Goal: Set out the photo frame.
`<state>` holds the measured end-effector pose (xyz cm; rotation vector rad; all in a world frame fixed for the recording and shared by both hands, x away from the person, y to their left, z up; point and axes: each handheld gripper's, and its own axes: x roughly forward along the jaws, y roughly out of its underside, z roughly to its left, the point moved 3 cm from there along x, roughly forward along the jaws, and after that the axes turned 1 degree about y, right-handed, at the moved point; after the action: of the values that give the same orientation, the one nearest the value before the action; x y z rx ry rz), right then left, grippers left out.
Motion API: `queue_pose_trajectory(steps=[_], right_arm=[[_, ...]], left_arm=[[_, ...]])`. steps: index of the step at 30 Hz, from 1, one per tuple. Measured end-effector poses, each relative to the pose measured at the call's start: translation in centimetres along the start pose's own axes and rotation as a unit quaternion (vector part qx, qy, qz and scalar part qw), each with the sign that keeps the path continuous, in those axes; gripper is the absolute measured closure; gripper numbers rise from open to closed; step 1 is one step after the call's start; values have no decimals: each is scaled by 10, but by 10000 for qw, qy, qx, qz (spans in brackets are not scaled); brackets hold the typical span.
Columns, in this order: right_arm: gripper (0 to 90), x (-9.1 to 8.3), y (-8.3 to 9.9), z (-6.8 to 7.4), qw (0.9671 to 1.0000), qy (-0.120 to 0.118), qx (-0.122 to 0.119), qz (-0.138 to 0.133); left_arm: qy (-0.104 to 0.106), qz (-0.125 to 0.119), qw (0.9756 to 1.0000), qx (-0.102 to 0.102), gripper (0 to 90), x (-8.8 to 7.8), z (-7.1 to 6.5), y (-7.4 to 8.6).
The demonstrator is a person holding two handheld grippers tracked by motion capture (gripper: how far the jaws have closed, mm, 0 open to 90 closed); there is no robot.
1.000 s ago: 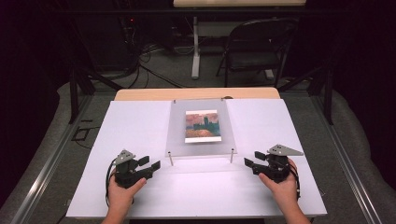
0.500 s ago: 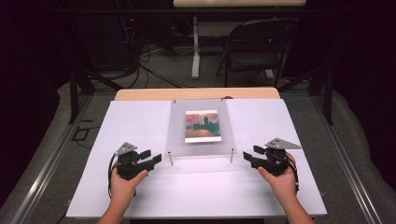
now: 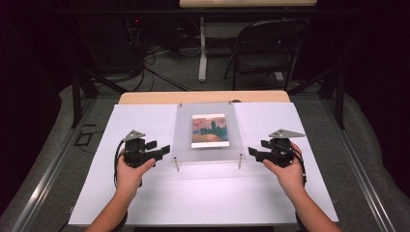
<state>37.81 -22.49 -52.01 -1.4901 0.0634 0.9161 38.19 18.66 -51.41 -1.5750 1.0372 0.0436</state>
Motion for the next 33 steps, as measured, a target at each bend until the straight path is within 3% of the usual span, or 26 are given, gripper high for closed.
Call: queue_pose_trajectory(steps=[3, 7, 13, 16, 21, 27, 33], right_arm=[[347, 2, -6, -1, 9999, -49, 85, 29], [341, 6, -22, -5, 9999, 60, -17, 132], [341, 15, -42, -7, 9997, 131, -113, 162], [349, 23, -51, -8, 9998, 146, -30, 122], [360, 36, -63, -7, 9997, 114, -43, 226], [382, 55, -79, -13, 9992, 280, 11, 293], [399, 70, -94, -21, 9988, 356, 146, 286]], left_arm=[[-20, 20, 10000, -3, 339, 1, 0, -10], [-47, 28, 10000, 31, 339, 3, 0, -22], [-63, 101, 9999, -64, 339, 13, 2, -38], [-50, 134, 9998, -130, 342, 18, 4, -45], [-283, 109, 9994, -152, 345, 28, 8, -59], [-573, 72, 9982, -127, 345, 38, 14, -76], [-607, 45, 9981, -103, 371, 46, 20, -91]])
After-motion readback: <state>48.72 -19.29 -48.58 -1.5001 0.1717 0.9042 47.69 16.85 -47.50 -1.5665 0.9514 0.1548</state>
